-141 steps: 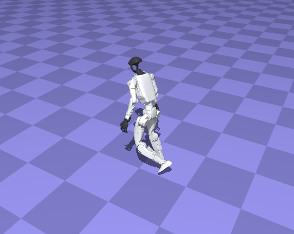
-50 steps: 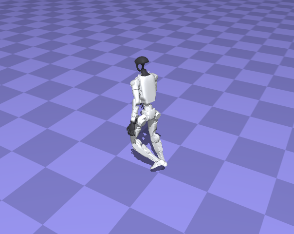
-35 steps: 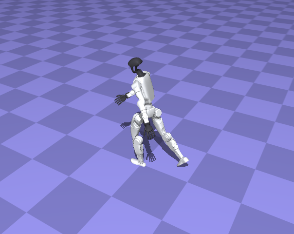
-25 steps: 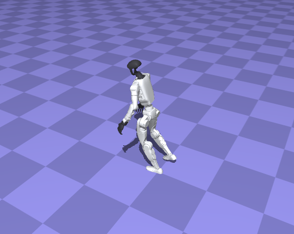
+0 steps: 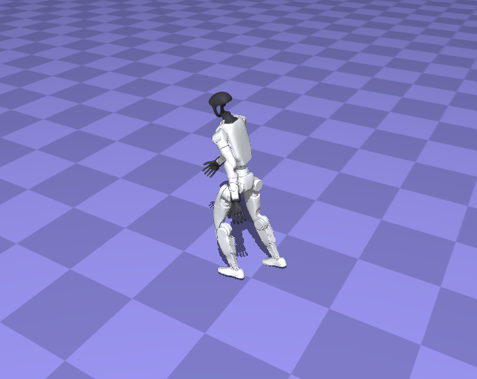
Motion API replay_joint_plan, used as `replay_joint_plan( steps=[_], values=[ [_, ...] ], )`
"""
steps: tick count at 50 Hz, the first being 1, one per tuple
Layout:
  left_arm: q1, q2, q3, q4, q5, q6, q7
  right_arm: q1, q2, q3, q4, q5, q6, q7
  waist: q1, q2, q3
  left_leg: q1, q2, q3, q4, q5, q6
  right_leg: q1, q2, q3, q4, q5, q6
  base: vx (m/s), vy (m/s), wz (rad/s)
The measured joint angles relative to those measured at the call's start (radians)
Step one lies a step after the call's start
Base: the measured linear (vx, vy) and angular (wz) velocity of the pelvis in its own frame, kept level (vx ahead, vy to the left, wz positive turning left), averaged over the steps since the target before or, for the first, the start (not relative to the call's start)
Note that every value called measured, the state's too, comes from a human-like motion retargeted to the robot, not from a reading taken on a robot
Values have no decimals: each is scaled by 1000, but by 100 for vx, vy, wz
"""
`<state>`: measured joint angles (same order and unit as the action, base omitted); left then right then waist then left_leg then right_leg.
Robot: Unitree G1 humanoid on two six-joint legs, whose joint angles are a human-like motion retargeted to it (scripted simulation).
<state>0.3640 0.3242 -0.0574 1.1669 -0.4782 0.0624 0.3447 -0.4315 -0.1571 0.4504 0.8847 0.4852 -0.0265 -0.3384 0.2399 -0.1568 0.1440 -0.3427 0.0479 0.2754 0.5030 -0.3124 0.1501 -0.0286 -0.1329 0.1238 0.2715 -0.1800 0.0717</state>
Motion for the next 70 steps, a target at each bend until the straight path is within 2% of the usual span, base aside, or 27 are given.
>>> replay_joint_plan(
  steps=[3, 6, 8, 10, 13, 17, 20, 22, 24, 27, 29, 32, 35, 38, 40, 42, 44, 46, 48, 50, 52, 57, 60, 62, 64, 67, 70],
  values=[
    [98, 31, 145, 67, 179, -8, -34, -102, -32, 72, -166, -179, -24, 91, 129, 9, 49, 88, 64, -20, -417, 26, -103, 119, 12, 36, -15, 43, 9, 103, 33, -140],
    [142, 77, 275, 121, 113, -1, -99, -216, -93, 125, -325, -239, -88, 132, 207, 38, 117, 88, 124, -99, -482, 77, -186, 219, 6, -11, 95, -16, -18, 97, 38, -47],
    [109, 127, 283, 158, 8, 1, -81, -299, -107, 143, -354, -145, -121, 107, 225, 21, 181, 38, 89, -132, -294, 61, -171, 233, -49, -83, 267, -88, -31, 88, 34, 58],
    [26, 173, 241, 182, -57, -9, 20, -339, -93, 130, -318, 8, -134, 61, 232, -11, 248, -40, 25, -129, 10, -82, -117, 213, -132, -148, 494, -190, -43, 85, 29, 84],
    [-163, 180, 160, 129, -66, -15, 184, -289, -39, 85, -193, 148, -91, -70, 229, -15, 290, -47, -5, -110, 206, -216, -60, 120, -169, -167, 745, -337, -107, 79, 19, 33],
    [-318, 112, 74, -164, -57, -61, 40, -88, -1, 113, -46, -6, 12, -154, 90, 2, 227, 70, -18, -110, 84, -199, -31, -53, -50, -117, 751, -371, -139, 69, 10, 8],
    [-358, 112, -35, -430, -15, -182, -75, 82, -66, 166, 37, -177, 38, 63, -93, 42, 137, 169, -4, -113, -96, -108, -38, -171, 47, -145, 532, -310, -115, 64, 4, -7],
    [-399, 153, -74, -575, 48, -219, -87, 174, -164, 179, 64, -263, 52, 213, -206, 65, 92, 228, -11, -104, -179, -43, -47, -202, 74, -194, 290, -230, -85, 65, -2, -26],
    [-451, 196, -72, -683, 72, -240, -105, 261, -288, 165, 56, -307, 58, 259, -303, 69, 67, 285, -42, -92, -210, -3, -74, -200, 76, -263, 30, -158, -32, 69, -4, -38],
    [-539, 235, -41, -773, -35, -282, -131, 429, -479, 82, -11, -198, 20, 134, -393, 50, 68, 377, -107, -68, -166, -2, -122, -187, 62, -459, -226, -22, 75, 74, -4, -74],
    [-598, 246, -35, -779, -179, -319, -127, 569, -561, -31, -23, 7, -48, 31, -386, 22, 67, 398, -152, -43, -45, -24, -117, -208, 40, -608, -227, 53, 116, 77, -3, -153],
    [-689, 272, -11, -729, -389, -365, -53, 677, -618, -217, 60, 313, -122, -78, -344, 5, 95, 285, -160, -18, 354, -23, -114, -203, 52, -654, -166, -51, 23, 65, -2, -217],
    [-690, 305, 33, -630, -454, -381, 62, 610, -637, -335, 221, 451, -168, -271, -288, 34, 142, 139, -87, -28, 751, 17, -136, -234, 111, -477, 50, -232, -124, 53, 0, -305],
    [-561, 305, 77, -475, -454, -278, 32, 393, -604, -400, 338, 374, -111, -460, -276, 1, 178, 53, -49, -60, 1003, -59, -97, -208, 153, -323, 189, -260, -114, 50, -6, -348],
    [-441, 284, 121, -343, -431, -137, -106, 299, -538, -423, 289, 330, -25, -391, -277, -53, 162, -6, -65, -87, 1092, -113, -53, -170, 165, -199, 203, -226, -33, 53, -11, -354],
    [-330, 243, 172, -202, -334, 26, -307, 286, -495, -363, 145, 390, 65, -87, -258, -76, 145, -63, -67, -110, 1110, -154, 10, -68, 191, -54, 92, -159, -46, 50, -13, -389],
    [-214, 186, 193, -99, -114, 90, -426, 311, -494, -295, -14, 317, 156, 303, -199, -107, 117, -116, -82, -100, 1072, -182, 60, -10, 183, 108, 35, -74, 15, 52, -8, -436],
    [-96, 122, 185, -50, 158, 85, -473, 325, -547, -195, -195, 99, 189, 617, -116, -133, 89, -160, -108, -76, 982, -190, 70, 33, 157, 277, -13, 9, 96, 52, -2, -469],
    [22, 68, 155, -59, 415, 52, -505, 297, -636, -65, -385, -124, 164, 810, -25, -151, 75, -183, -118, -35, 845, -191, 57, 71, 123, 437, -62, 83, 176, 51, -1, -474],
    [119, 47, 119, -98, 591, 0, -557, 234, -697, 60, -527, -224, 129, 895, 51, -143, 87, -163, -78, -25, 697, -215, 14, 135, 137, 520, -97, 138, 190, 54, -16, -424],
    [168, 17, 113, -113, 614, -40, -621, 184, -693, 130, -566, -175, 131, 915, 115, -129, 113, -127, -39, 14, 481, -228, -28, 182, 136, 558, -121, 171, 190, 49, -14, -376],
    [72, -67, 102, 64, 337, 66, -636, 214, -490, 19, -403, 127, 209, 868, 204, -69, 169, -16, -35, 65, -210, -163, -79, 220, 87, 630, -130, 139, 186, 30, 29, -293],
    [-31, -36, -59, 93, 441, 54, -491, 335, -311, -114, -351, 381, -27, 404, 177, 18, 243, 89, -16, 6, -294, -44, -88, 262, 154, 602, 78, 28, 101, 37, 43, -113],
    [-106, 7, -182, 79, 644, 30, -404, 456, -227, -172, -385, 466, -190, 142, 74, 69, 303, 137, -1, -45, -146, -129, -94, 259, 221, 413, 351, 2, 94, 53, 18, 81],
    [-215, 39, -279, 80, 771, 29, -260, 578, -196, -179, -396, 440, -249, -8, -54, 101, 332, 147, 10, -93, -6, -219, -107, 178, 206, 142, 611, 5, 88, 56, 12, 127],
    [-374, 81, -292, 0, 620, 53, -21, 746, -235, -128, -327, 264, -133, -10, -221, 137, 313, 183, 33, -131, 26, -254, -147, 22, 93, -184, 856, -132, -31, 57, 0, 71],
    [-479, 122, -143, -223, 175, -61, 77, 835, -307, -63, -204, 102, 26, 112, -309, 162, 241, 237, 67, -87, -114, -187, -162, -174, 99, -241, 839, -279, -128, 52, -15, -66]
  ],
)
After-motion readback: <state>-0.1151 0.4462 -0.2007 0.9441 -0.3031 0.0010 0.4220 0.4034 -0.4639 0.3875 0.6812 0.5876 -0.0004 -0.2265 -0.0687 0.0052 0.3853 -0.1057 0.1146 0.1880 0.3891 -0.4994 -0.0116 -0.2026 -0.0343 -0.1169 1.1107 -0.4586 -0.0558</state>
